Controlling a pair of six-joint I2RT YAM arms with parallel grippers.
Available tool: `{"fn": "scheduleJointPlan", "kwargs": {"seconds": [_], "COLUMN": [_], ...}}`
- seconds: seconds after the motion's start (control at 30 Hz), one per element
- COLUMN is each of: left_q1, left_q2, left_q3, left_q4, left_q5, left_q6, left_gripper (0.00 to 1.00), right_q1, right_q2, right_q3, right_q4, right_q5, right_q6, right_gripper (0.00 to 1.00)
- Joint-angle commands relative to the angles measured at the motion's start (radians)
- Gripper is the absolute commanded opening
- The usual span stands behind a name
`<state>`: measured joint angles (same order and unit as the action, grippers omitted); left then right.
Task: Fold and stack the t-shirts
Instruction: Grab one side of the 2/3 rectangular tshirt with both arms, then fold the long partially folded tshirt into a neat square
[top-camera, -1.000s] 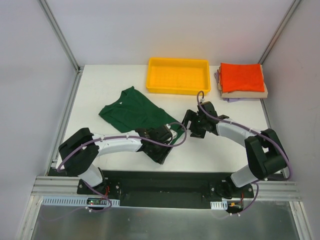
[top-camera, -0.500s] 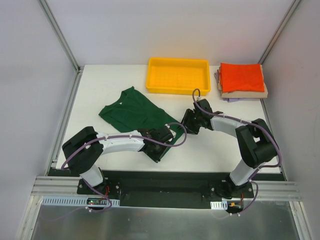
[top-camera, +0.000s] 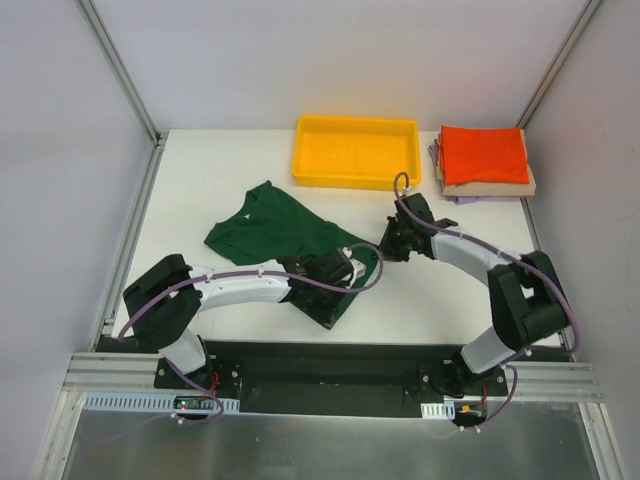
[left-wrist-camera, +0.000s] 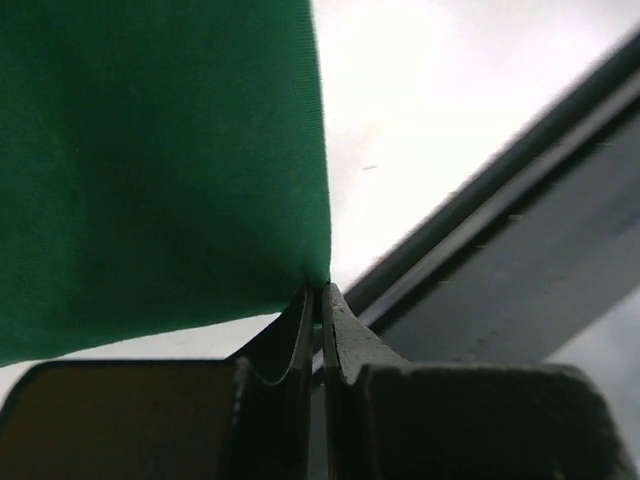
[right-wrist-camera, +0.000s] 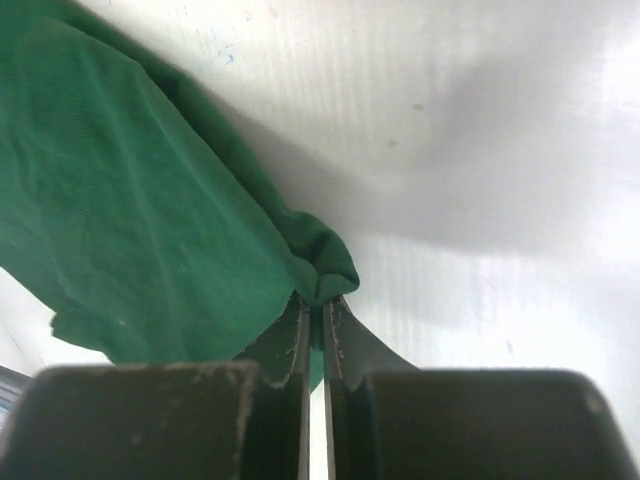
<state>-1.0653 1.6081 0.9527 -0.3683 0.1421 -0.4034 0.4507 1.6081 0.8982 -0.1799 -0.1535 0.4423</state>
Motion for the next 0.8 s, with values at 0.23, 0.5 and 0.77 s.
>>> {"fn": "scheduleJointPlan", "kwargs": {"seconds": [0.23, 0.5, 0.77], "left_q1": [-0.119, -0.119, -0.035], "left_q2": [-0.056, -0.174, -0.401], "left_q3": [0.268, 0.242, 0.071], "left_q4": [0.112, 0.149, 0.14], "left_q5": [0.303, 0.263, 0.082], "left_q6": [0.028, 0.029, -0.04], "left_gripper": [0.0, 0.0, 0.0], "right_q1": [-0.147, -0.164, -0.046], "right_q2": [-0.414, -0.501, -0.352], "right_q3": [0.071, 0.218, 0.384], "right_q4": [-0.473, -0.578, -0.54], "right_q5": [0.202, 0.237, 0.207], "right_q6": [-0.227, -0.275, -0.254], "right_gripper": [0.01, 0.01, 0.01]}}
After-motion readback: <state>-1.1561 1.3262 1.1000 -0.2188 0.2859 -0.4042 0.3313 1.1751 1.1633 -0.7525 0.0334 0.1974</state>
